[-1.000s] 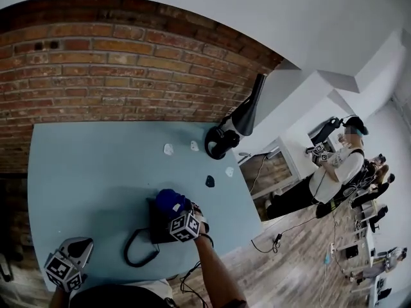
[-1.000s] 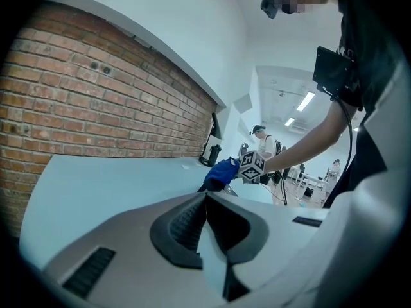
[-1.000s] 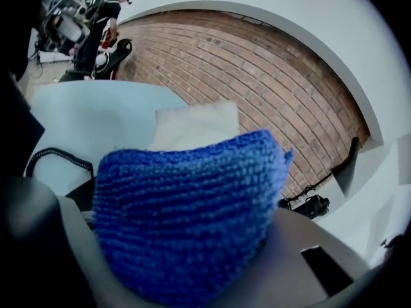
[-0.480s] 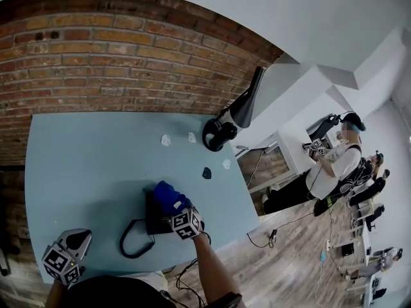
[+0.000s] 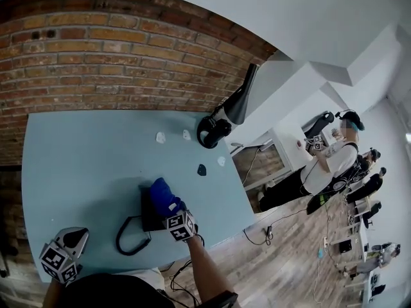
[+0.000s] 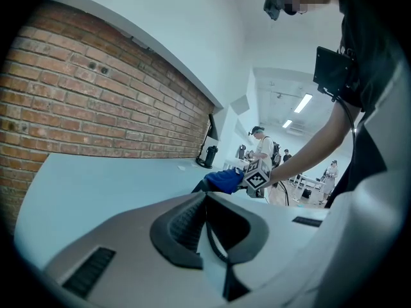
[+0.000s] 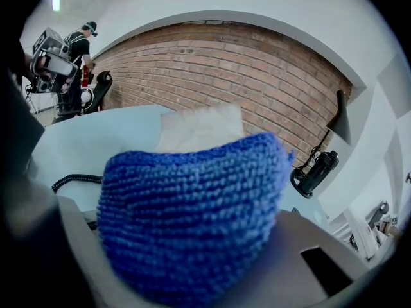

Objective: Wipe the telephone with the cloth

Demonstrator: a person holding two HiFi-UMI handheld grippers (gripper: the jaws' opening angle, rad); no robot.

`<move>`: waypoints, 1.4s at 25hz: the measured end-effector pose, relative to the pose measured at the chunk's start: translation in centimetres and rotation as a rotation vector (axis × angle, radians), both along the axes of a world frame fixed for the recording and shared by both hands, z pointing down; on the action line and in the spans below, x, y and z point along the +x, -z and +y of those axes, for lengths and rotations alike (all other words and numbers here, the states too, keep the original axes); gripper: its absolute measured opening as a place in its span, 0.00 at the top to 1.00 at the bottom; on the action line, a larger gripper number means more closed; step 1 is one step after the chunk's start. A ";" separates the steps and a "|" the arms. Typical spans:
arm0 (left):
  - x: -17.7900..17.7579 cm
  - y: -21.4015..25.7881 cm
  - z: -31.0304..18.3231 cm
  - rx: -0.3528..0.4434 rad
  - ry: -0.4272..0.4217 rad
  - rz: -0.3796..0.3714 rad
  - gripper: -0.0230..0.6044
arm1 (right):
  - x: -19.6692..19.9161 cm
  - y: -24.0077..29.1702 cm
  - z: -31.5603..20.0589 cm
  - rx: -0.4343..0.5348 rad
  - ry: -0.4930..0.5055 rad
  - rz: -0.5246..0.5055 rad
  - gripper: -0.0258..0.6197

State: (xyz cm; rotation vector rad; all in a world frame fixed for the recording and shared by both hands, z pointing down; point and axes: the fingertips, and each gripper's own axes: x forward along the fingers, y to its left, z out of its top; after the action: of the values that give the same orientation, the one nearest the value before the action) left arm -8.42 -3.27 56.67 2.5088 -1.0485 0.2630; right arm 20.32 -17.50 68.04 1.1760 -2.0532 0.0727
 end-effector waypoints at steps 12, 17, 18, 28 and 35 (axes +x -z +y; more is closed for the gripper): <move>0.5 -0.3 0.2 0.011 -0.018 0.000 0.93 | -0.1 -0.9 2.2 0.000 -0.084 -0.051 0.88; 1.2 0.2 0.4 -0.006 -0.028 0.002 0.93 | -0.3 -1.3 2.9 0.002 -0.113 -0.058 0.88; 1.2 0.3 0.4 -0.006 -0.028 0.002 0.93 | -0.3 -1.4 3.1 0.000 -0.116 -0.059 0.88; 1.0 -0.1 0.7 0.013 -0.033 0.001 0.93 | -0.8 -2.2 4.7 -0.002 -0.158 -0.077 0.88; 1.3 0.2 0.9 0.003 -0.037 0.004 0.93 | -1.2 -2.8 5.7 -0.018 -0.162 -0.080 0.88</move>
State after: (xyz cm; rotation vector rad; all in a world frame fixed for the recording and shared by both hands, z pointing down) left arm -7.09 -2.32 56.44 2.5327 -1.0025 0.2673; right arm 19.13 -11.77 70.87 1.3456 -2.0185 0.2192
